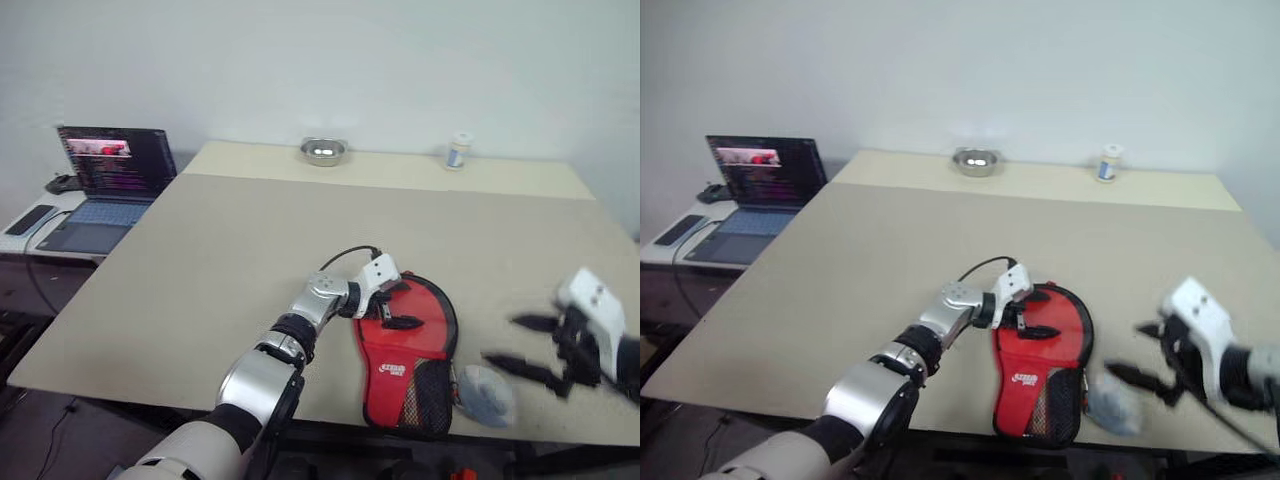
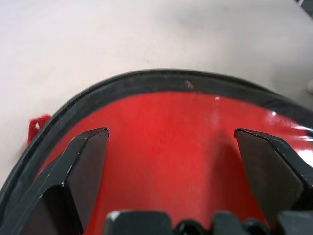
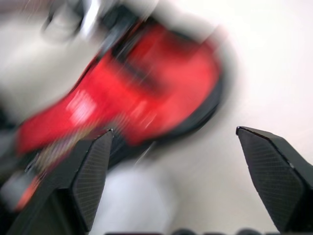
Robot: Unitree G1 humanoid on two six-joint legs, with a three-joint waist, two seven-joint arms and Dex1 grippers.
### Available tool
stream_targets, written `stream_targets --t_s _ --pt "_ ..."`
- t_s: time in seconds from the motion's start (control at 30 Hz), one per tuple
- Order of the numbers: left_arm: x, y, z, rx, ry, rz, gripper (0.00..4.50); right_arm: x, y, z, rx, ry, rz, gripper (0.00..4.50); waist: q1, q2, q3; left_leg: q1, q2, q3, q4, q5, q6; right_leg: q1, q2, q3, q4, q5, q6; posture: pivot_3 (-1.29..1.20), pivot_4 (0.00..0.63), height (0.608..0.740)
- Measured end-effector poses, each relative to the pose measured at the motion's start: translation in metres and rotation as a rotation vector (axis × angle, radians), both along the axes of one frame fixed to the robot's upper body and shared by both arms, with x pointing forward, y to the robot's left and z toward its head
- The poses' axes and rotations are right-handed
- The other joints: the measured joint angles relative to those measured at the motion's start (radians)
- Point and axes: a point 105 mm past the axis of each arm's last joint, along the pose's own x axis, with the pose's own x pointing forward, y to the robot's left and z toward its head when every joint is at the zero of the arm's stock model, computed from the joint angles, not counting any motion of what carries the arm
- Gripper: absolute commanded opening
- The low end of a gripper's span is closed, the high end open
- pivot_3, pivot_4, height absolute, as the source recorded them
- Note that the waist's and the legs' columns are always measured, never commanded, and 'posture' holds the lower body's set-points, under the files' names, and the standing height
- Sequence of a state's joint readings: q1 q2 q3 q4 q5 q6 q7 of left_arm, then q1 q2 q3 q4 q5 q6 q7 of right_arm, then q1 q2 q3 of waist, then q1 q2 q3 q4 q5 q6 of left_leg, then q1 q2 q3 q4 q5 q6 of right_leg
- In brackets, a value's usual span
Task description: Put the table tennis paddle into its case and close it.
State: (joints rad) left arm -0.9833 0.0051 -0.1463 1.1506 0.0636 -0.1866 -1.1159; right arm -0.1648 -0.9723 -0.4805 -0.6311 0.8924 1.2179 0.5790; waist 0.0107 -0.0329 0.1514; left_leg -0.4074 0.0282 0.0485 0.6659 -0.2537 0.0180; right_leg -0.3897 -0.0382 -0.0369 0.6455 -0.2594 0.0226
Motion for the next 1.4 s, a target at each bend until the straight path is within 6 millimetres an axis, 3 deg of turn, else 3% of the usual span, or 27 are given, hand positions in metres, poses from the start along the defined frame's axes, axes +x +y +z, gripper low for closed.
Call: stream_targets --t_s 0.07,0.2,0.37,0.57,0.67,0.8,1.07,1.4 --pt "0.003 0.007 0.008 -0.019 -0.005 -0.007 4.5 0.02 0.003 -0.003 0.035 -0.007 -0.023 4.46 -0.004 0.0 0.001 -0.001 0.0 0.0 -0.001 0.0 0.0 -0.001 0.0 0.0 0.0 -0.001 -0.001 0.0 0.15 0.74" --pt "0.01 0.035 0.036 -0.059 -0.042 -0.017 4.5 0.054 0.018 -0.036 0.094 0.062 -0.038 4.46 -0.011 0.003 0.001 -0.012 0.0 0.002 -0.002 0.001 -0.001 -0.017 0.004 0.002 0.007 0.002 -0.007 0.0 0.15 0.74" --pt "-0.004 0.079 0.047 -0.043 -0.017 -0.065 4.5 0.075 0.045 -0.065 0.119 0.108 0.011 4.46 -0.012 0.009 0.006 -0.013 -0.001 0.006 -0.001 0.001 -0.001 -0.02 0.003 0.004 0.013 -0.002 -0.006 0.0 0.15 0.74" --pt "-0.029 0.122 0.055 0.02 0.016 -0.097 4.5 0.093 0.045 -0.089 0.104 0.123 -0.016 4.46 -0.009 0.01 0.008 -0.012 -0.002 0.006 0.002 0.001 -0.001 -0.02 0.002 0.004 0.017 -0.002 -0.006 0.0 0.15 0.74" --pt "-0.033 0.127 0.061 0.032 -0.001 -0.087 4.5 0.098 0.048 -0.097 0.114 0.144 -0.015 3.91 -0.009 0.01 0.008 -0.011 -0.002 0.006 0.003 0.001 -0.001 -0.019 0.002 0.004 0.018 -0.002 -0.006 0.0 0.15 0.74" --pt "-0.033 0.125 0.064 0.022 -0.01 -0.057 4.5 0.11 0.053 -0.105 0.124 0.166 -0.029 2.56 -0.013 0.011 0.008 -0.01 -0.001 0.007 0.006 0.001 -0.001 -0.019 0.003 0.006 0.02 -0.002 -0.006 0.0 0.15 0.74" --pt "-0.034 0.13 0.062 0.025 -0.002 -0.024 4.5 0.132 0.056 -0.101 0.138 0.156 -0.061 0.03 -0.019 0.011 0.008 -0.007 0.002 0.009 0.006 0.001 -0.001 -0.019 0.004 0.01 0.022 -0.001 -0.007 0.0 0.15 0.74" --pt "-0.033 0.133 0.06 0.038 -0.003 -0.008 4.5 0.141 0.071 -0.101 0.127 0.14 -0.039 0.03 -0.042 0.011 0.009 -0.003 0.001 0.014 0.011 0.001 -0.002 -0.019 0.003 0.017 0.032 0.0 -0.008 0.0 0.15 0.74"
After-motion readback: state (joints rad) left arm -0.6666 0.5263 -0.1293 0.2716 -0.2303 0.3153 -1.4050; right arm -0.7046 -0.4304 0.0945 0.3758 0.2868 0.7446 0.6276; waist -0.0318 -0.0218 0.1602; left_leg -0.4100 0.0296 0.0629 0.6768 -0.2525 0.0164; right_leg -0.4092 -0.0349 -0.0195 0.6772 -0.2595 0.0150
